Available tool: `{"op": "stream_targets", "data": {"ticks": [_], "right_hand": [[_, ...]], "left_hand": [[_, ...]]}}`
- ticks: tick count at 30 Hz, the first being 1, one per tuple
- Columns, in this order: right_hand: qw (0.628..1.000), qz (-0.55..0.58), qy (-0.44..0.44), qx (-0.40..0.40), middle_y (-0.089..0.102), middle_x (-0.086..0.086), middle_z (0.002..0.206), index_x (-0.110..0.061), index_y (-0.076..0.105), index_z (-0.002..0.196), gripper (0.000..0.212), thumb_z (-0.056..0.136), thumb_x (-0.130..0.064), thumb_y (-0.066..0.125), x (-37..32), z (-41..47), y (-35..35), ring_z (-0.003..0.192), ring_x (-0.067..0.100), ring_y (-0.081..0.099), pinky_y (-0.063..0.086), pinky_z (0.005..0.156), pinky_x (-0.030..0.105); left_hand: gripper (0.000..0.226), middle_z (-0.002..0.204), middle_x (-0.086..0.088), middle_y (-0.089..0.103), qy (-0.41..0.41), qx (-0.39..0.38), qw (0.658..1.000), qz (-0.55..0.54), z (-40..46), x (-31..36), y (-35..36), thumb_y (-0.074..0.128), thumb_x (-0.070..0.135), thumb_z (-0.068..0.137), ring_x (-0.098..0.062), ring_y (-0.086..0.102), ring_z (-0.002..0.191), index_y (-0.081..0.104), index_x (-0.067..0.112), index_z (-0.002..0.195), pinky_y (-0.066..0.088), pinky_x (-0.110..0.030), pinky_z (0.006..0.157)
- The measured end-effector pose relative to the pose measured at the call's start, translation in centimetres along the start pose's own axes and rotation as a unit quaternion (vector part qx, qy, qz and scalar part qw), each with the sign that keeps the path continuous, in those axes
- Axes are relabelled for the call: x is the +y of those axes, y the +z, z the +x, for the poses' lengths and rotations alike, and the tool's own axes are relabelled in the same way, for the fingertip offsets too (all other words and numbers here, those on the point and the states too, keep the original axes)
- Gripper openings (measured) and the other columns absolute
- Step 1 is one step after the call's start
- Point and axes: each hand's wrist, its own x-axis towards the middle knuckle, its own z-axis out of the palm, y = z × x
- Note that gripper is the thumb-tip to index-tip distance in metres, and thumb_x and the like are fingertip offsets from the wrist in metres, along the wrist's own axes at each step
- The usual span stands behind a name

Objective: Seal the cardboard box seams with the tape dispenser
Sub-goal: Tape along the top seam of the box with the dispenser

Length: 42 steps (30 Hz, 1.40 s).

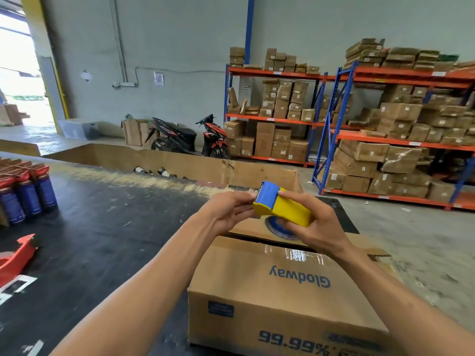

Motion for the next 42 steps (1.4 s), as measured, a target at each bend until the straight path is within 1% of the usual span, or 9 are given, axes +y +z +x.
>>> {"op": "stream_targets", "data": {"ticks": [7,12,17,22,28,34,37,40,42], "right_hand": [[0.993,0.008,0.066,-0.095,0.059,-0.026,0.12,-0.045,0.058,0.138,0.062,0.081,-0.038,0.082,2.0,2.1,2.4,0.108,-0.004,0.055,0.046,0.086,0.03],[0.975,0.068,0.149,-0.149,0.064,-0.014,0.126,-0.054,0.063,0.129,0.054,0.08,-0.043,0.082,3.1,2.7,3.3,0.114,0.005,0.057,0.046,0.097,0.033],[0.959,0.123,0.193,-0.169,0.06,-0.024,0.13,-0.062,0.066,0.116,0.048,0.072,-0.05,0.082,3.4,2.0,3.5,0.119,-0.001,0.053,0.043,0.092,0.024],[0.951,0.09,0.184,-0.233,0.065,-0.022,0.121,-0.065,0.067,0.108,0.043,0.074,-0.046,0.084,3.0,3.2,3.4,0.109,0.005,0.059,0.048,0.086,0.027],[0.946,-0.008,0.144,-0.29,0.066,-0.021,0.116,-0.056,0.067,0.122,0.045,0.078,-0.053,0.08,2.4,4.6,4.1,0.104,0.006,0.058,0.046,0.079,0.025],[0.928,-0.068,0.107,-0.351,0.066,-0.02,0.113,-0.057,0.065,0.124,0.047,0.078,-0.06,0.076,1.3,6.3,4.5,0.097,0.006,0.058,0.048,0.083,0.031],[0.924,-0.081,0.1,-0.36,0.064,-0.023,0.109,-0.057,0.064,0.125,0.047,0.079,-0.061,0.074,1.3,6.5,4.5,0.095,0.004,0.057,0.046,0.077,0.028],[0.92,-0.094,0.09,-0.371,0.063,-0.023,0.106,-0.056,0.064,0.127,0.047,0.08,-0.06,0.073,1.3,6.8,4.6,0.092,0.003,0.057,0.043,0.073,0.026],[0.918,-0.095,0.09,-0.375,0.065,-0.02,0.11,-0.056,0.063,0.127,0.048,0.081,-0.061,0.073,1.4,6.9,4.7,0.093,0.005,0.057,0.043,0.073,0.026]], "left_hand": [[0.017,0.097,-0.026,0.069,0.016,0.148,0.986,0.073,3.4,-0.7,-1.8,0.048,-0.016,0.089,-0.031,0.07,0.078,0.064,-0.01,0.096,0.063,-0.038,0.062],[0.021,0.091,-0.027,0.066,-0.015,0.191,0.979,0.064,4.4,-1.4,-3.0,0.046,-0.021,0.088,-0.031,0.067,0.067,0.061,-0.013,0.1,0.06,-0.035,0.046],[0.022,0.083,-0.027,0.069,-0.039,0.193,0.979,0.052,4.3,-0.2,-7.7,0.039,-0.023,0.09,-0.033,0.071,0.072,0.054,-0.014,0.103,0.061,-0.041,0.065],[0.021,0.072,-0.023,0.073,-0.041,0.217,0.972,0.081,3.1,-2.4,-9.3,0.045,-0.02,0.09,-0.029,0.075,0.065,0.056,-0.012,0.105,0.063,-0.038,0.065],[0.018,0.093,-0.011,0.073,0.041,0.293,0.924,0.24,3.9,-6.2,-11.0,0.075,0.004,0.081,-0.022,0.067,0.09,0.073,0.002,0.099,0.056,-0.04,0.092],[0.007,0.079,-0.001,0.069,-0.023,0.307,0.925,0.224,4.3,-7.4,-12.3,0.072,0.003,0.079,-0.018,0.055,0.075,0.068,0.007,0.075,0.042,-0.025,0.059],[0.015,0.07,0.002,0.068,-0.058,0.308,0.93,0.19,4.1,-7.7,-12.1,0.07,0.002,0.084,-0.018,0.052,0.074,0.065,0.005,0.097,0.041,-0.025,0.053],[0.034,0.09,-0.012,0.069,-0.104,0.308,0.936,0.137,3.7,-7.7,-11.8,0.073,0.003,0.082,-0.025,0.064,0.08,0.058,-0.002,0.113,0.054,-0.036,0.062],[0.037,0.099,-0.01,0.067,-0.129,0.297,0.942,0.089,3.5,-7.8,-12.1,0.068,-0.001,0.083,-0.026,0.065,0.073,0.059,-0.002,0.12,0.057,-0.035,0.049]]}}
